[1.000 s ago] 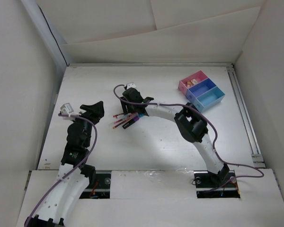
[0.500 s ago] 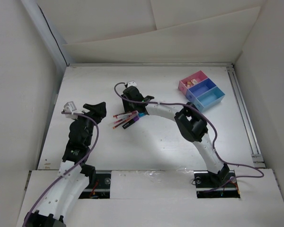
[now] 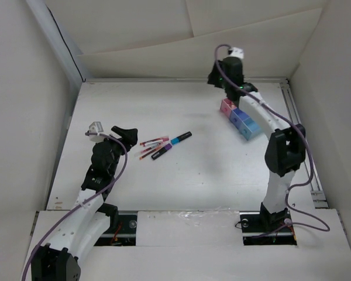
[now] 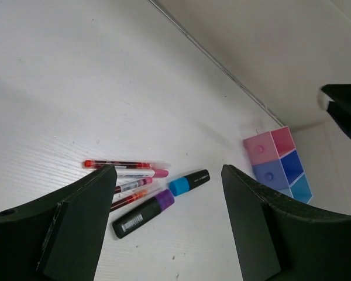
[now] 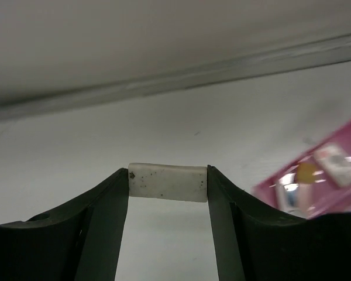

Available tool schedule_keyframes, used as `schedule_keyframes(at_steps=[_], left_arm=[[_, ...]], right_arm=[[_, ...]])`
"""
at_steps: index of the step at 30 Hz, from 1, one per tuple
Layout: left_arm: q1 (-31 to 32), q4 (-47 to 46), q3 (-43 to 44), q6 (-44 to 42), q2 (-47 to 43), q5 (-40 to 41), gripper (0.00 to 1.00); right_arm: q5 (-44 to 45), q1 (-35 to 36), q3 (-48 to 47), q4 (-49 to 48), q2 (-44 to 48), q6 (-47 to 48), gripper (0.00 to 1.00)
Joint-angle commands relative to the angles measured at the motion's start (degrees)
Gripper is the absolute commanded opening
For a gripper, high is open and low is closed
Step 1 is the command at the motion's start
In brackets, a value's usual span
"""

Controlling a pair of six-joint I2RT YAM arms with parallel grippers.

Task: Sort the stationery into containers
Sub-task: Place the stationery into the container

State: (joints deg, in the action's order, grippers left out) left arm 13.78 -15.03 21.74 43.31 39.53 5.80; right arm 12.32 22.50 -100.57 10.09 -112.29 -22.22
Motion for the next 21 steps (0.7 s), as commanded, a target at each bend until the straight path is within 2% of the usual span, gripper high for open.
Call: schedule_keyframes(at_steps=[1,5,13,20,21], left_arm=[[0.1,-2.9,3.0,-1.0,-1.0,-1.4,0.70],[0.1,-3.8,2.3,-1.0,-1.0,-1.4,0.70],[0.1,-4.4,2.3,-1.0,0.1,-1.9,0.70],[0.1,-4.0,2.7,-1.6,0.1,-1.2,0.70],[0.1,-3.4,2.7,-1.6,0.1,-1.2,0.70]], right_arm=[[1.9,-5.3,1.7,0.0,1.6,1.5,0.30],[2.6,-11.8,1.7,0.5,1.1,2.0,0.30],[4.0,-14.7,-1.5,2.8,-5.5,3.8,0.32],[4.0,-14.7,-2.1,3.4,-8.8,2.5,0.40],[4.0,-14.7,-1.6,3.4,-8.8,2.5,0.45]])
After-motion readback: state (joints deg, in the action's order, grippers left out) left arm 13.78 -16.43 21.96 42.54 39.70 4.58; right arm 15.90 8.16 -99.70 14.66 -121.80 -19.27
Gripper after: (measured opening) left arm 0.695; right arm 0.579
